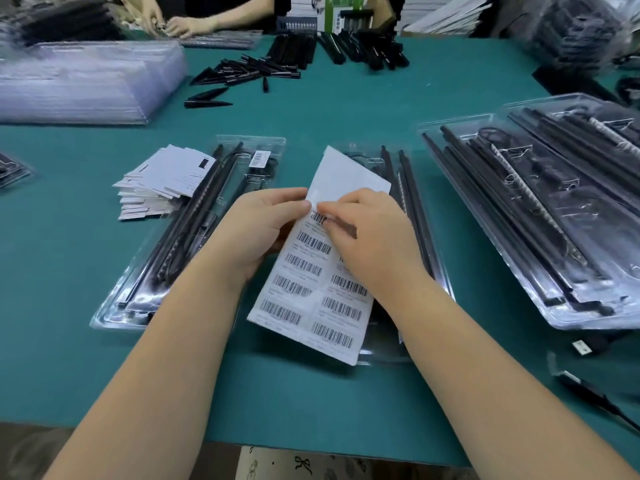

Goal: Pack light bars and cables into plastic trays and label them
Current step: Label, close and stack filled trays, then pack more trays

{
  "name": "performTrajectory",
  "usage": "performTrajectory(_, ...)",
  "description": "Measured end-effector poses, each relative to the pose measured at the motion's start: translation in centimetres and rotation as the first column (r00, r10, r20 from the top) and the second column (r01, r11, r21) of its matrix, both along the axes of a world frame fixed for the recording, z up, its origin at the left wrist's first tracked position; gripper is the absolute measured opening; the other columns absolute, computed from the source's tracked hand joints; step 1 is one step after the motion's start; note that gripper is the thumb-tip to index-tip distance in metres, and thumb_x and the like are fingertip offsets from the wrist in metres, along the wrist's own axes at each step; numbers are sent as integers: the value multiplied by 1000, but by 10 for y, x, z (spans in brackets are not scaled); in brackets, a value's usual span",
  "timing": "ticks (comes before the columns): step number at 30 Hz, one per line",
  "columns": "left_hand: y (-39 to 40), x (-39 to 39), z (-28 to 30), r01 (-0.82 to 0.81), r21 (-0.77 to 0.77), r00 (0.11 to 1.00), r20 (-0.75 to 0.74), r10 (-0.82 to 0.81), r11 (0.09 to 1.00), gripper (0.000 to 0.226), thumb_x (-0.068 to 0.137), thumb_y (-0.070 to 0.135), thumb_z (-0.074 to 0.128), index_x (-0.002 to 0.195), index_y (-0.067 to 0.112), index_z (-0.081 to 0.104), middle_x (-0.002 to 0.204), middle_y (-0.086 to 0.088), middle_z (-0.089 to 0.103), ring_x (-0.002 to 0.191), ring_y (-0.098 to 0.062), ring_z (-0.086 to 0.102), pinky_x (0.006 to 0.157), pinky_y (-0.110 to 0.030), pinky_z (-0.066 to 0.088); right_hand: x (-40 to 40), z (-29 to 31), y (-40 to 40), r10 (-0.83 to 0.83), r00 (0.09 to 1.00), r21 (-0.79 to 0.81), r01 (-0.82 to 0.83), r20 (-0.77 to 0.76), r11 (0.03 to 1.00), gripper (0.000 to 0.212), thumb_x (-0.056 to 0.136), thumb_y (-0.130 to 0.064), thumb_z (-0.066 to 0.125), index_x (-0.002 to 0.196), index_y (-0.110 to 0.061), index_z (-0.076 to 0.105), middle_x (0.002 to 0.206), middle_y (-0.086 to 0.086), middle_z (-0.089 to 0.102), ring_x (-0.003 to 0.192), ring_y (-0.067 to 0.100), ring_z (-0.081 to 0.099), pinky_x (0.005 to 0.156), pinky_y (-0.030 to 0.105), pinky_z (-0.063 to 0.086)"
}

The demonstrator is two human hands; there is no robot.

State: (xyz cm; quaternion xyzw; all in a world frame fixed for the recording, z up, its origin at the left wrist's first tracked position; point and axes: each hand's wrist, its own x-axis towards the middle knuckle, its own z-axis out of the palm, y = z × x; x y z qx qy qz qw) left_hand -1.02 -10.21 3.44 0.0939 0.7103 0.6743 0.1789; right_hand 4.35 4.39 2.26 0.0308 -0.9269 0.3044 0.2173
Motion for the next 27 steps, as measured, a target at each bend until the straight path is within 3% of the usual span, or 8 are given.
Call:
performTrajectory(3, -3, -1, -3, 74, -7, 991, -110, -74, 997, 48, 89, 7, 59, 131, 30, 50, 76, -5, 74, 66, -13, 68, 58, -22, 52, -2, 1, 0, 0, 1000, -25, 1, 13, 1000, 27, 94, -26, 52, 115, -21, 68, 100, -4, 60, 97, 14, 47, 75, 18, 26)
performTrajectory(7, -5, 4, -6, 174, -88, 930, -314, -193, 981, 64, 82, 15, 58, 129, 56, 42, 81, -35, 59, 67, -21, 49, 66, -33, 41, -2, 3, 3, 1, 1000, -113, -3, -19, 994, 23, 92, -24, 57, 111, -22, 70, 95, -6, 55, 97, 15, 45, 77, 16, 24)
performTrajectory(10, -1, 8, -10, 129, -201, 876, -437, -206, 971, 65, 86, 20, 53, 133, 59, 34, 73, -25, 58, 56, -18, 36, 53, -24, 33, -2, 3, 3, 10, 1000, -99, -10, -6, 995, 24, 91, -20, 58, 113, -21, 69, 95, -4, 52, 99, 18, 45, 77, 17, 25)
performTrajectory(14, 3, 8, -13, 82, -303, 807, -538, -242, 949, 69, 90, 16, 50, 137, 59, 25, 78, -3, 69, 58, -28, 44, 53, -29, 38, -3, 5, 4, 8, 1000, -169, -5, 18, 986, 19, 89, -17, 60, 105, -22, 70, 94, -8, 51, 100, 16, 47, 80, 19, 29)
performTrajectory(18, 6, 9, -14, 67, -306, 822, -522, -227, 949, 69, 86, 14, 47, 139, 52, 25, 79, -1, 68, 62, -29, 50, 55, -33, 42, -1, 5, 3, -4, 1000, -248, 0, -15, 969, 18, 87, -15, 61, 99, -24, 71, 95, -10, 56, 100, 15, 49, 84, 18, 35)
performTrajectory(21, 7, 11, -11, 72, -270, 852, -484, -200, 960, 70, 83, 13, 45, 134, 57, 26, 82, -9, 69, 71, -38, 56, 66, -50, 49, 0, 4, 1, -55, 983, -137, 30, -178, 990, 18, 84, -12, 65, 98, -18, 75, 90, -5, 63, 94, 22, 51, 78, 10, 31)
performTrajectory(24, 6, 11, -9, 50, -257, 863, -475, -171, 965, 69, 82, 14, 45, 127, 64, 31, 82, -19, 66, 74, -41, 56, 75, -55, 50, 0, 3, -1, -47, 937, -7, 48, -347, 999, 15, 80, -9, 68, 92, -12, 76, 84, 2, 69, 82, 28, 56, 77, 22, 37)
performTrajectory(27, 6, 9, -9, 50, -221, 873, -464, -150, 974, 67, 82, 19, 52, 120, 71, 32, 87, -23, 68, 78, -41, 60, 83, -60, 49, 0, 3, -1, -40, 917, 26, 55, -398, 998, 10, 77, -9, 69, 83, -13, 76, 81, 1, 71, 77, 27, 61, 75, 30, 44)
